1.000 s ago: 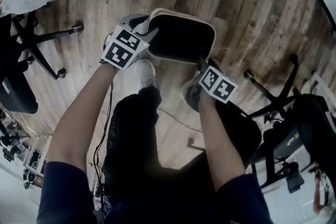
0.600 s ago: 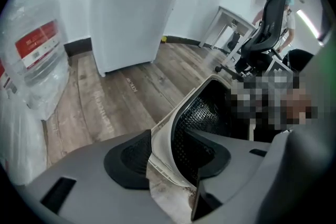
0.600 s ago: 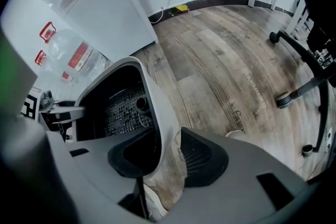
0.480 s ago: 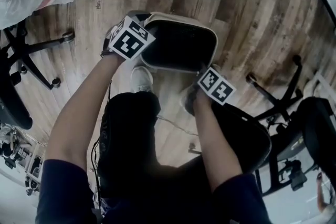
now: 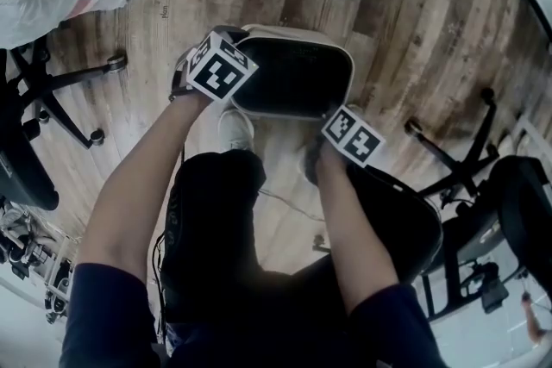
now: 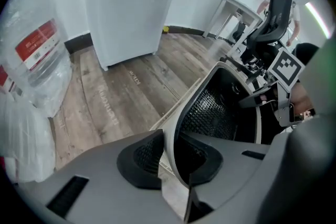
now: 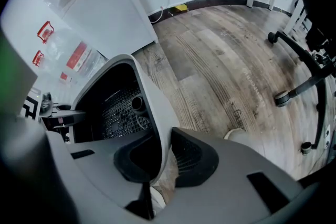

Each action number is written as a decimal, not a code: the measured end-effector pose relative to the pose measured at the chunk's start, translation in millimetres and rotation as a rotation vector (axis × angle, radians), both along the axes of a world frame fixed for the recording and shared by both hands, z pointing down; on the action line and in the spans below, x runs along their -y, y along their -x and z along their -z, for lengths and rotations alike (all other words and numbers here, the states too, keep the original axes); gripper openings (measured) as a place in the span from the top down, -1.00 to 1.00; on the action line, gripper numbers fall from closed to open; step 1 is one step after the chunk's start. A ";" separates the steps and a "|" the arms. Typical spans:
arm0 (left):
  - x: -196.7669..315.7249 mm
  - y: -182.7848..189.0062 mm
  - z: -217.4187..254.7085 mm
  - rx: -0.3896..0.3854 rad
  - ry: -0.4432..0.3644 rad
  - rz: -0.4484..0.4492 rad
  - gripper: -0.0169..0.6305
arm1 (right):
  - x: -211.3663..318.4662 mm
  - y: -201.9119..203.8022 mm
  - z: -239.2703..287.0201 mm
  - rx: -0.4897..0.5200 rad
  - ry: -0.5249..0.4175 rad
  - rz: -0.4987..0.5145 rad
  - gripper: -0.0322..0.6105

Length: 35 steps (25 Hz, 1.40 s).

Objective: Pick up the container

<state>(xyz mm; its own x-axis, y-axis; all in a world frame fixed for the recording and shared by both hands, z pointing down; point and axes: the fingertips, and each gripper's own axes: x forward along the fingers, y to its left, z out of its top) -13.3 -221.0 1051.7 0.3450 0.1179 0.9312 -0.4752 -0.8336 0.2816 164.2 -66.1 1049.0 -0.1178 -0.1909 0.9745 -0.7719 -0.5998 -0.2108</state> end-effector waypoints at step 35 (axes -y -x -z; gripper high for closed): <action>-29.9 61.2 574.1 -0.082 -0.190 0.266 0.69 | 11.2 32.3 546.6 -0.002 -0.240 0.184 0.69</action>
<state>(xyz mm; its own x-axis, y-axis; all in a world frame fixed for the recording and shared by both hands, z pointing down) -74.5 -191.2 477.6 0.4147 -0.1596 0.8958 -0.6657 -0.7245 0.1790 131.9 -77.4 502.4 -0.1697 -0.3916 0.9044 -0.8638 -0.3826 -0.3277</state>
